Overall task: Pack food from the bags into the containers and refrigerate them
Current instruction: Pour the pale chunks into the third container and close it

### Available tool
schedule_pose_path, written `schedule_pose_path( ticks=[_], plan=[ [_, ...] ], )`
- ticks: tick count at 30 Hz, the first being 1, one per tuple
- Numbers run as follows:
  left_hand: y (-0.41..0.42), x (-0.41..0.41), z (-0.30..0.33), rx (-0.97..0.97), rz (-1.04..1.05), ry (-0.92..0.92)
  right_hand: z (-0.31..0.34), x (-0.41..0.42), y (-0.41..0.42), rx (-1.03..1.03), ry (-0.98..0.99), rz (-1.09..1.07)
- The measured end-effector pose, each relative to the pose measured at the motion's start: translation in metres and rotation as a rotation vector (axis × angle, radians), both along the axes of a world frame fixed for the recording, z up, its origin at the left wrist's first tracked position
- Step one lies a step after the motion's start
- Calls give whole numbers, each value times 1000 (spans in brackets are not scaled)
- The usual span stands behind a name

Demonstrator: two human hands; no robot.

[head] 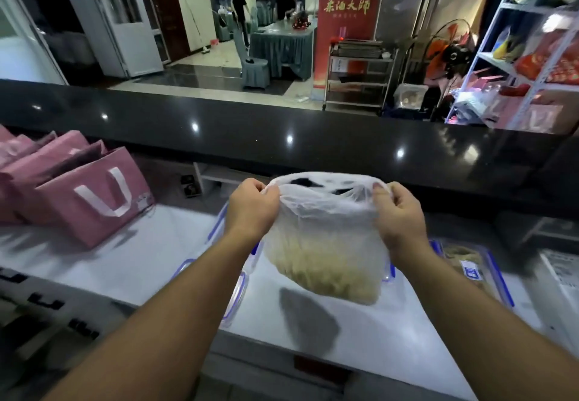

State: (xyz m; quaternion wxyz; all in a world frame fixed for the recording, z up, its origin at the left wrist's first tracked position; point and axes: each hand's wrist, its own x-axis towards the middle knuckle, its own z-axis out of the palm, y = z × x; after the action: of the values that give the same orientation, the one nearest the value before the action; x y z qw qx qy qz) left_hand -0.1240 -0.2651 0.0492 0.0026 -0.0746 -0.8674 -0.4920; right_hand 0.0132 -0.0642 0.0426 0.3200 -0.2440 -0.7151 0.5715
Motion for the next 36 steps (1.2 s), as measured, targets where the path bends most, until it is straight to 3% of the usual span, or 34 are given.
schedule_pose_path(
  ticks=[3,8,15,24,31,34,36],
  plan=[
    [-20,-18,-7,19,16,-14,-1,-24,-13,-163,16,-43],
    [-28,-36,-11,42,-42,-31,-7,-59,-31,-101,-43,75],
    [6,-44,-10,240,-184,-195,-17,-107,-55,-70,-102,292],
    [28,-55,-11,158,-430,-253,-4,-148,-51,-100,-80,284],
    [41,-63,-12,135,-179,-110,-6,-154,-28,-175,-54,440],
    [41,-70,-3,230,-135,-117,-45,-140,-5,-323,-77,232],
    [42,-76,7,287,-126,-141,-86,-125,1,-316,-229,1]
  ],
)
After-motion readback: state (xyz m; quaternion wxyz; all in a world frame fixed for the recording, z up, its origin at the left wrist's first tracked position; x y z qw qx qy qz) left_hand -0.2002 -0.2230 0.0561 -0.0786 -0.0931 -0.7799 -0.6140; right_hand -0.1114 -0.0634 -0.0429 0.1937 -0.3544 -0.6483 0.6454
